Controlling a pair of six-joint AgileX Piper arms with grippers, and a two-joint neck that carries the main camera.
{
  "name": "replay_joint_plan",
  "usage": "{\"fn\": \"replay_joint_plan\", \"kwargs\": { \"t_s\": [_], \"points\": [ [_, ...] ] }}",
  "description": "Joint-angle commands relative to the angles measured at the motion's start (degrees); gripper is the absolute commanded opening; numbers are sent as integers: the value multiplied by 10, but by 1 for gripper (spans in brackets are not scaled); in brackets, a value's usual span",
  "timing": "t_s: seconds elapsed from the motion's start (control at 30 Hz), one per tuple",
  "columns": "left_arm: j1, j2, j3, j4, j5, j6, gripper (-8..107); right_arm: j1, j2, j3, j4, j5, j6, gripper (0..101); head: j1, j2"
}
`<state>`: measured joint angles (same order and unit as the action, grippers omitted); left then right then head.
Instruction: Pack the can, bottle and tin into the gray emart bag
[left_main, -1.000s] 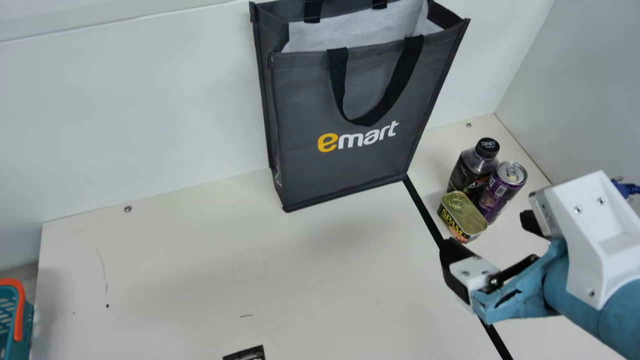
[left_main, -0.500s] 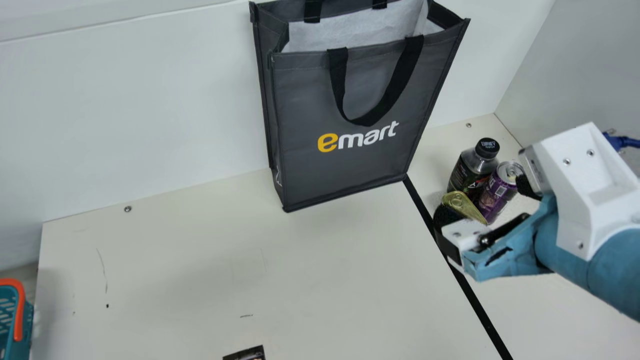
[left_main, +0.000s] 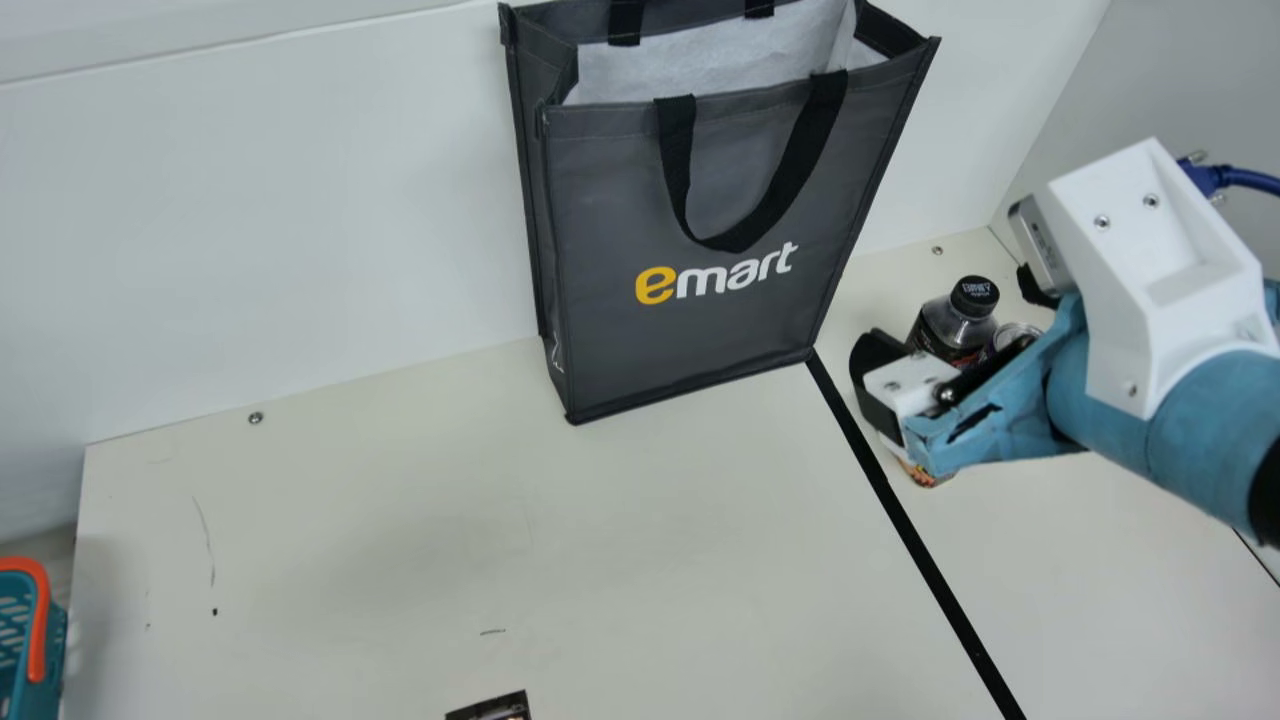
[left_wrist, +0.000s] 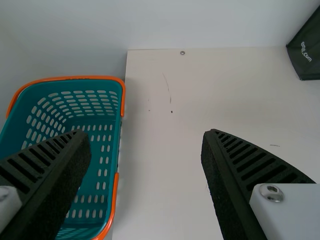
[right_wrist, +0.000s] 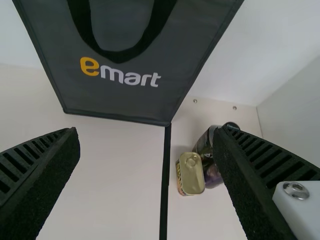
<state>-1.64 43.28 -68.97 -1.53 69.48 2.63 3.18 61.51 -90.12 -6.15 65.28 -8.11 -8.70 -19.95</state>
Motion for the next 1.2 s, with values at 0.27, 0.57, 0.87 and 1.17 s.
{"fn": "replay_joint_plan", "kwargs": {
  "t_s": [0.27,0.57,0.87,1.17],
  "points": [
    [0,0,0,0,0,0,90,-23,49,-59,16,-22,-55,91,-13,0],
    [0,0,0,0,0,0,90,-42,92,-114,43,-27,-119,91,-13,0],
    [0,0,0,0,0,0,90,-39,134,-165,59,-28,-177,91,-13,0],
    [0,0,0,0,0,0,90,-32,179,-224,69,-26,-223,91,-13,0]
  ]
}}
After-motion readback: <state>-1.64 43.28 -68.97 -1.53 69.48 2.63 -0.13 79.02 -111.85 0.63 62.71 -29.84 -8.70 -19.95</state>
